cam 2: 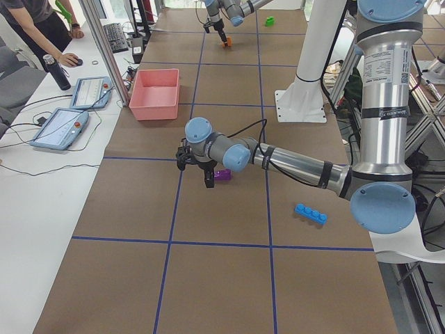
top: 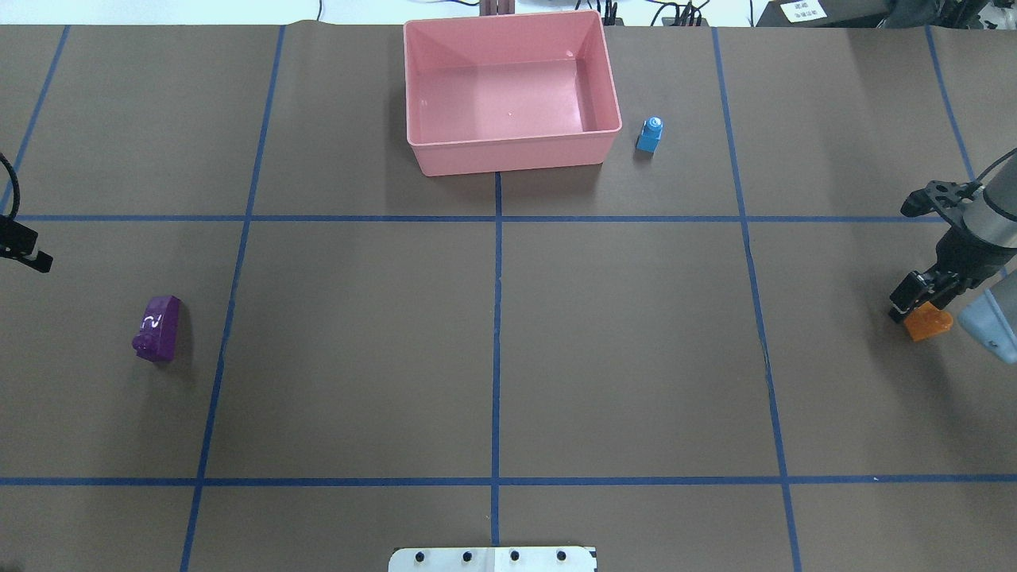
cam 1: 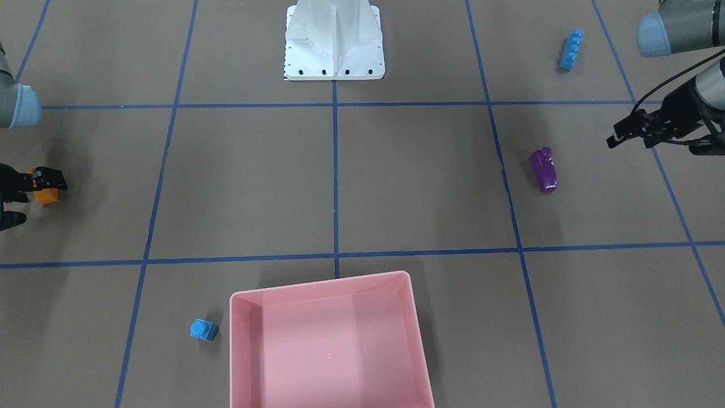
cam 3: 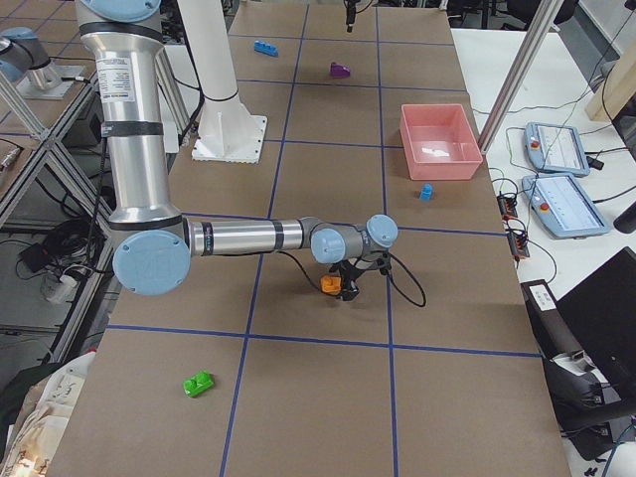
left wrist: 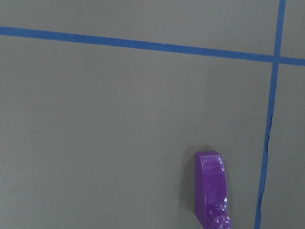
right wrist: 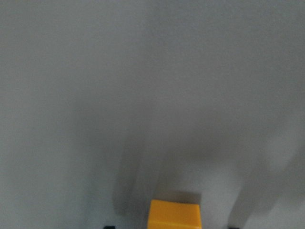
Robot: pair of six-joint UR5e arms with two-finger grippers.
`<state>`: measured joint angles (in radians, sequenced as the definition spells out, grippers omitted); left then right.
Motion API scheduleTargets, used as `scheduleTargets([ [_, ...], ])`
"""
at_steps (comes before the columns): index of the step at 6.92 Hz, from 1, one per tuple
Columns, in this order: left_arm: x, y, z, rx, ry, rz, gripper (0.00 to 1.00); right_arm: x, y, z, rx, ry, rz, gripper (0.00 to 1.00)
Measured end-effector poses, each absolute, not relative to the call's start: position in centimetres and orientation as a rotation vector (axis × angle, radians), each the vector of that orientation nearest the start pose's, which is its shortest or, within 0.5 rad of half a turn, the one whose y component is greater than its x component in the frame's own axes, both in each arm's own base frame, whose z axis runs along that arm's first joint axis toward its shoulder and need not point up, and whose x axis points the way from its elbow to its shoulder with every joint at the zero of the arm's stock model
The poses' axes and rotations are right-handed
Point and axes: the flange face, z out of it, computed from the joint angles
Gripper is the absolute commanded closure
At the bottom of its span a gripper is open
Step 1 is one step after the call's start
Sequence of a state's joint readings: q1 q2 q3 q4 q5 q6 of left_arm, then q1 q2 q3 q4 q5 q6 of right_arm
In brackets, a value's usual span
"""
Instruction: Put all blocks into box
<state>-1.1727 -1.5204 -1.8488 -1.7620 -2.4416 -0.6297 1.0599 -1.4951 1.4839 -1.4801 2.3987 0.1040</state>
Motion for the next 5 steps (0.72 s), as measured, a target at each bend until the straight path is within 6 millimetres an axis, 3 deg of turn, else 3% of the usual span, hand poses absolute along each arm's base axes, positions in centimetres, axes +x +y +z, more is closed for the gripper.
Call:
scheduleTargets([
  [1, 14.1, -46.1, 52.0, -0.084, 0.919, -0.022, 0.12, -20.6, -48.9, 64.4, -0.175, -0.822, -0.42, 1.0],
  [3, 17.5, -45.4, 52.4, -0.111, 0.86, -0.023, 0.13, -20.2, -48.3, 63.1, -0.156, -0.831, -0.425, 1.0],
  [4, 20.4, -44.9, 52.0, -0.134, 0.833, -0.035, 0.13, -20.0, -48.0, 61.1, -0.135, -0.841, -0.407, 1.0],
  [5, 23.1, -44.5, 51.3, -0.158, 0.82, -0.046, 0.13, -20.2, -48.6, 57.7, -0.113, -0.855, -0.351, 1.0],
])
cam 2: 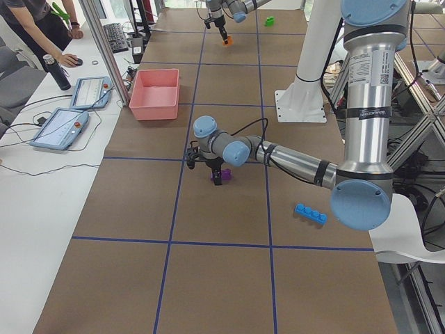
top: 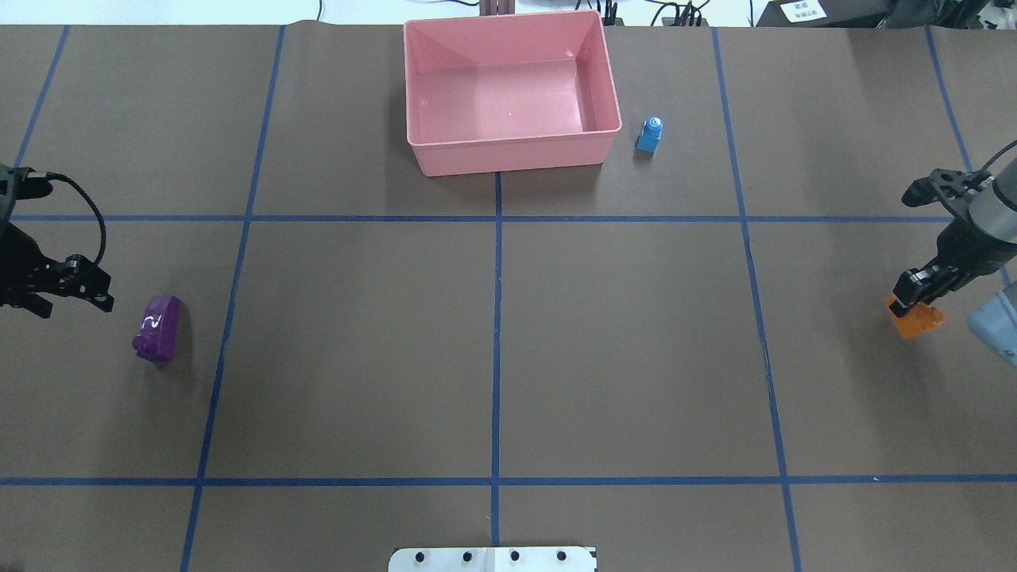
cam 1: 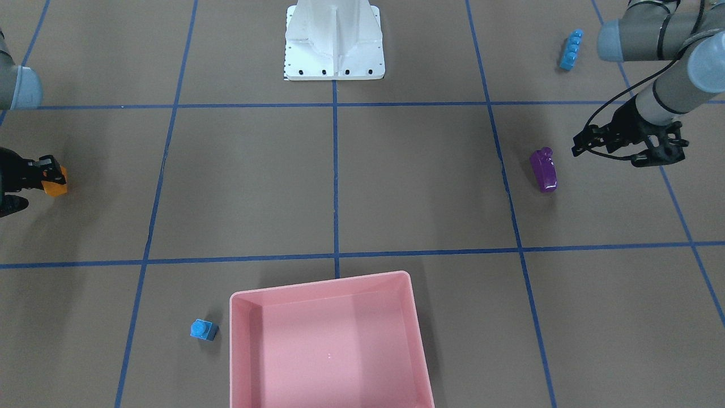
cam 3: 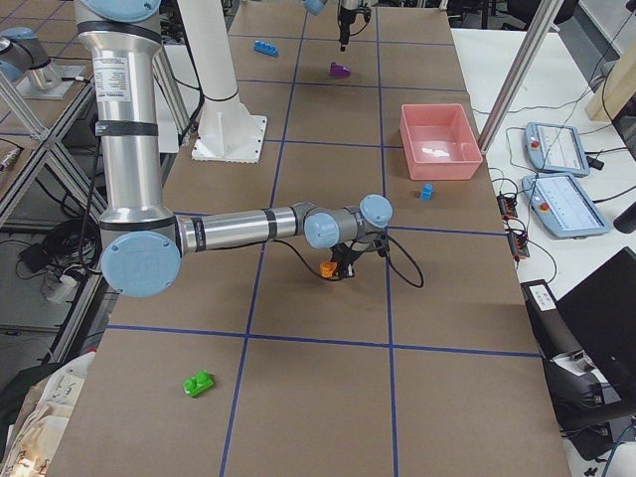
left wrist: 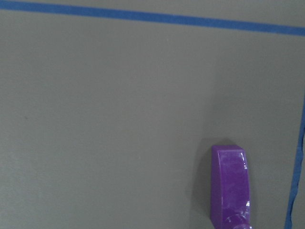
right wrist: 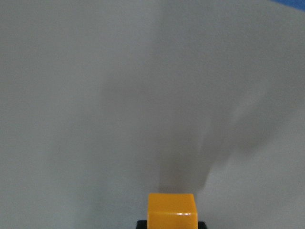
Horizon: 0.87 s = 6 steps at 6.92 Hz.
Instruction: Put all blocks into box
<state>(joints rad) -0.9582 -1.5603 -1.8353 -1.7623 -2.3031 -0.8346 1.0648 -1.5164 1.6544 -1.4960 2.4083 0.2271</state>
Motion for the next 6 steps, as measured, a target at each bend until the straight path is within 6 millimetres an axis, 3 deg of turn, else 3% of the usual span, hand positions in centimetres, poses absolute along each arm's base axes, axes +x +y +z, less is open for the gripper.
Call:
scheduleTargets([
  [2, 27.4, -44.3, 50.9, -0.181, 0.792, -0.039, 0.14, -22.8, -53.5, 47.6, -0.069, -0.897, -0.214, 1.0],
  [3, 29.0, -44.9, 51.1, -0.187, 0.783, -0.033, 0.27, -24.8, -57.0, 41.6, -0.059, -0.918, -0.146, 1.0],
  [4, 30.1, -45.4, 51.3, -0.192, 0.775, -0.027, 0.69, -27.2, -60.9, 35.6, -0.063, -0.938, -0.07, 1.0],
  [6, 31.4, -45.4, 51.6, -0.199, 0.767, -0.014, 0.91, -33.7, -67.6, 25.4, -0.096, -0.944, 0.065, 1.0],
])
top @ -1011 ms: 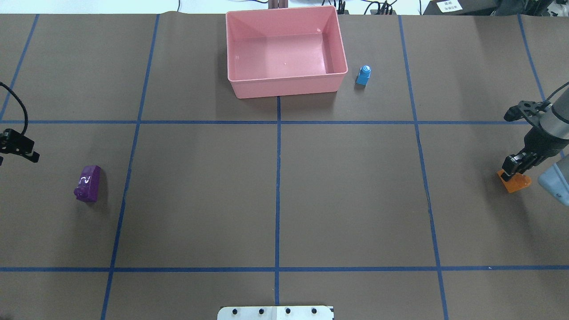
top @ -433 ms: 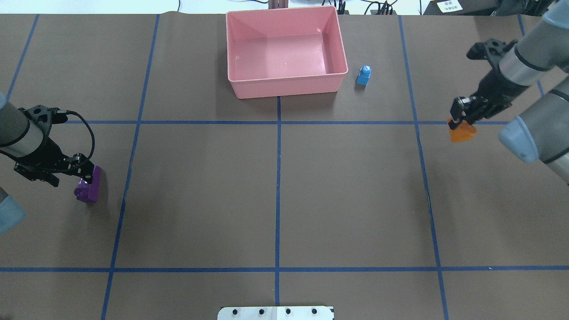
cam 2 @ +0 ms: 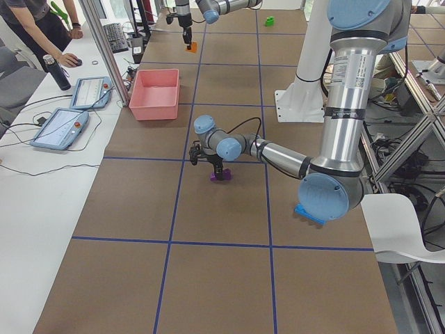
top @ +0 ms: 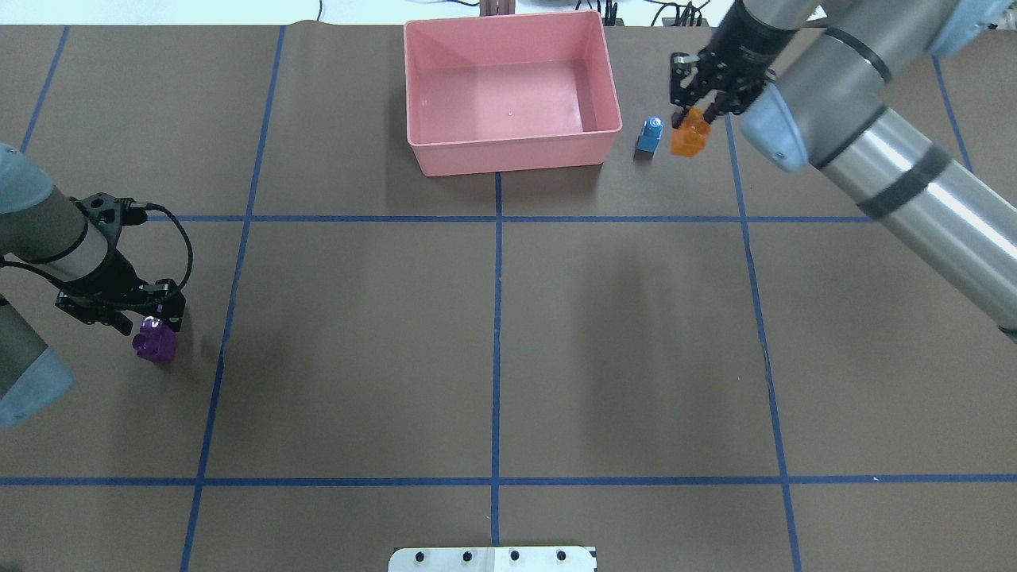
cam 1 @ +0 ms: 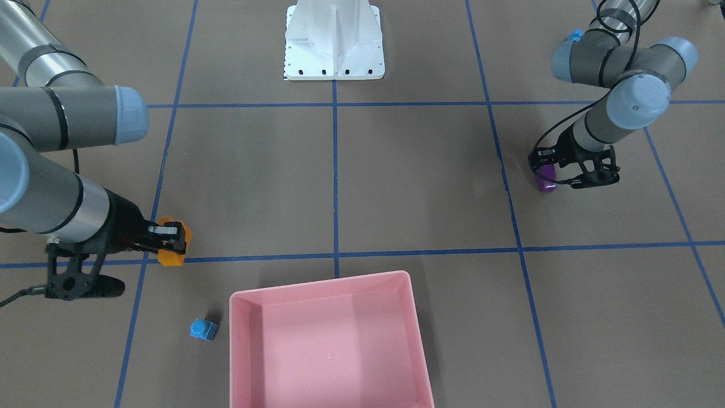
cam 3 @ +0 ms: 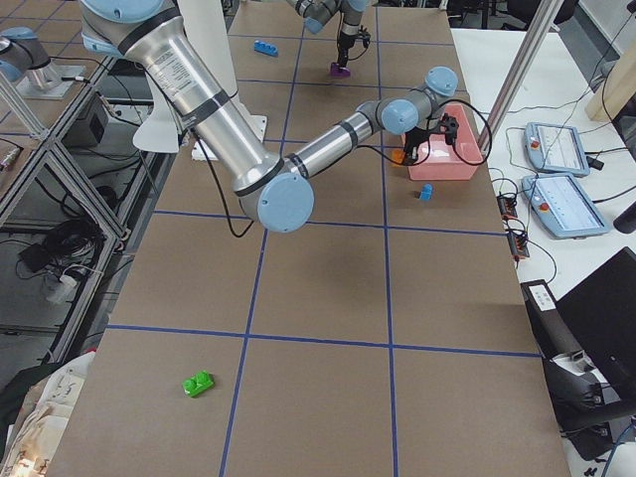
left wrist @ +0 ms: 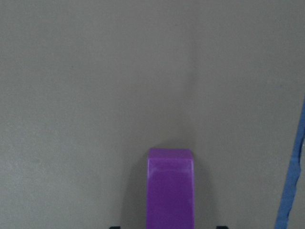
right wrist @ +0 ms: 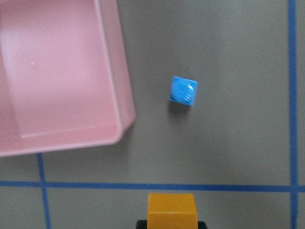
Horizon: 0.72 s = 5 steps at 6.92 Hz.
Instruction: Put all blocks into box
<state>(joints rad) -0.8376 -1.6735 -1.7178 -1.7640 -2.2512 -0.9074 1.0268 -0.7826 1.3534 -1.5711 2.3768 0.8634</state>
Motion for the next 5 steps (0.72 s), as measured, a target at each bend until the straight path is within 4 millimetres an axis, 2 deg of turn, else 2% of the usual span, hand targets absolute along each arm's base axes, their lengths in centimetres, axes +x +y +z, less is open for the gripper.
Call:
scheduleTargets([
  [1, 31.7, -45.2, 51.5, -0.201, 0.766, -0.008, 1.0, -37.1, -70.1, 21.4, -0.088, -0.938, 0.145, 1.0],
  [2, 31.9, -45.0, 51.3, -0.201, 0.769, -0.003, 1.0, -40.3, -71.3, 19.4, -0.064, -0.942, 0.242, 1.0],
  [3, 32.2, -45.1, 50.0, -0.191, 0.785, 0.005, 1.0, -43.8, -71.9, 18.4, -0.023, -0.94, 0.337, 1.0],
  [4, 32.9, -45.8, 47.3, -0.169, 0.816, 0.008, 1.0, -47.1, -72.0, 17.6, 0.009, -0.926, 0.411, 1.0],
  [5, 34.1, -47.2, 43.7, -0.138, 0.855, 0.003, 1.0, -49.8, -71.7, 17.5, 0.04, -0.905, 0.477, 0.91],
])
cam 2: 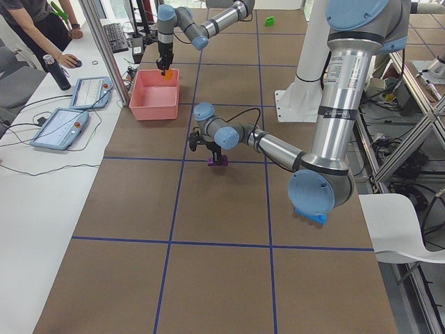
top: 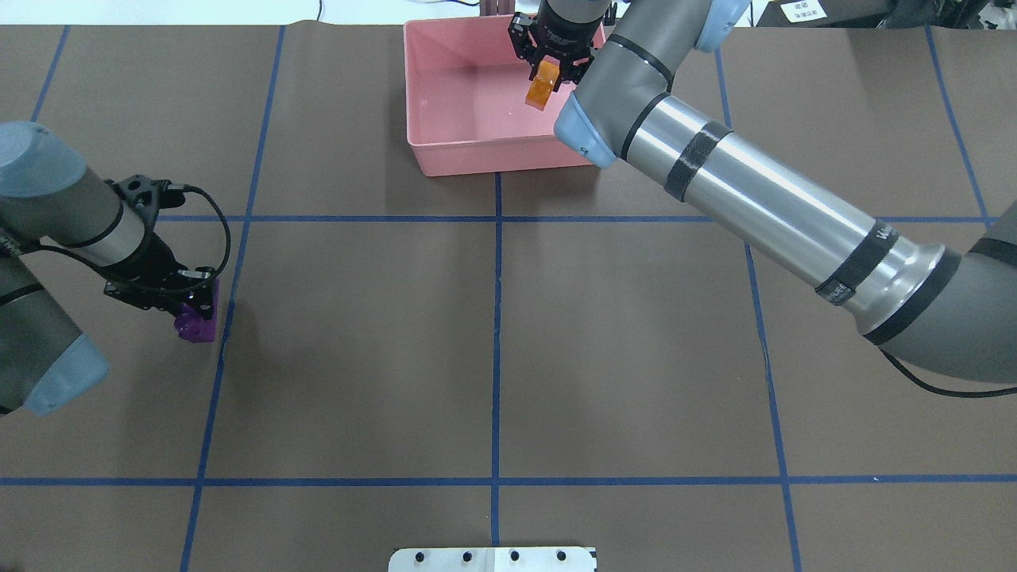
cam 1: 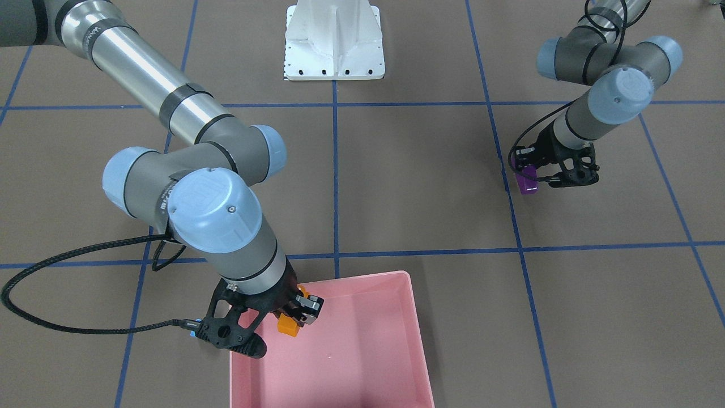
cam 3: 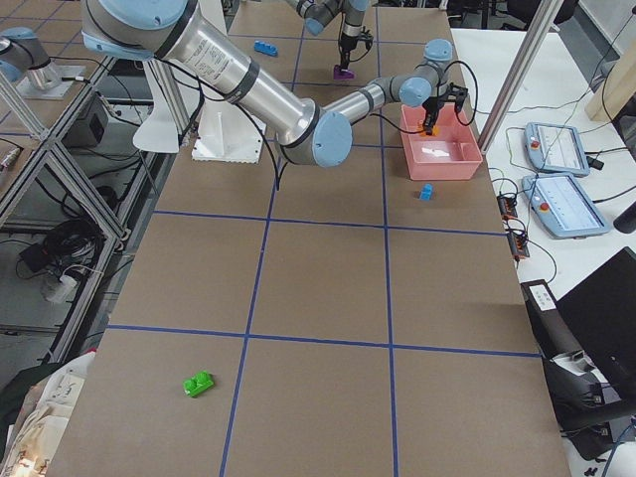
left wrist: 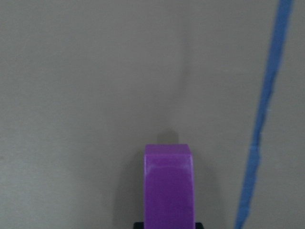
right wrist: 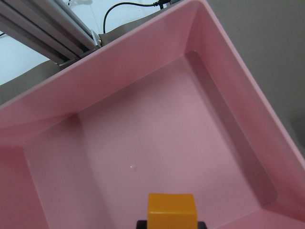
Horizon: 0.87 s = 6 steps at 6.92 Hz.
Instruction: Put all blocks into box
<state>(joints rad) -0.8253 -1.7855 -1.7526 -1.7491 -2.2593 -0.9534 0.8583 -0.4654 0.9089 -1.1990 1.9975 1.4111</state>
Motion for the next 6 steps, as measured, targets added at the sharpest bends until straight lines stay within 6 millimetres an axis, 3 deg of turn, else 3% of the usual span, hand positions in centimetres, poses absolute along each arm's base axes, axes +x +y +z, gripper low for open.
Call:
scheduleTargets([
  [1, 35.4, -49.2, 38.8, -0.102, 0.899, -0.015, 1.0, -52.3, -71.1, 17.8, 0.083, -0.896, 0.539, 0.01],
  [3, 36.6, -55.8, 27.6, -0.057, 0.957, -0.11, 1.0, -54.6, -70.0, 18.2, 0.125, -0.919, 0.595, 0.0],
  [4, 37.2, -59.4, 22.7, -0.052, 0.97, -0.165, 1.0, -53.6, -70.0, 18.1, 0.127, -0.941, 0.585, 0.0],
  [5, 38.5, -63.1, 18.5, -0.06, 0.977, -0.222, 1.0, -50.3, -71.0, 18.9, 0.107, -0.969, 0.562, 0.0],
  [6, 39.7, -66.7, 15.7, -0.06, 0.985, -0.262, 0.99, -46.1, -72.6, 20.7, 0.087, -0.982, 0.538, 0.0],
])
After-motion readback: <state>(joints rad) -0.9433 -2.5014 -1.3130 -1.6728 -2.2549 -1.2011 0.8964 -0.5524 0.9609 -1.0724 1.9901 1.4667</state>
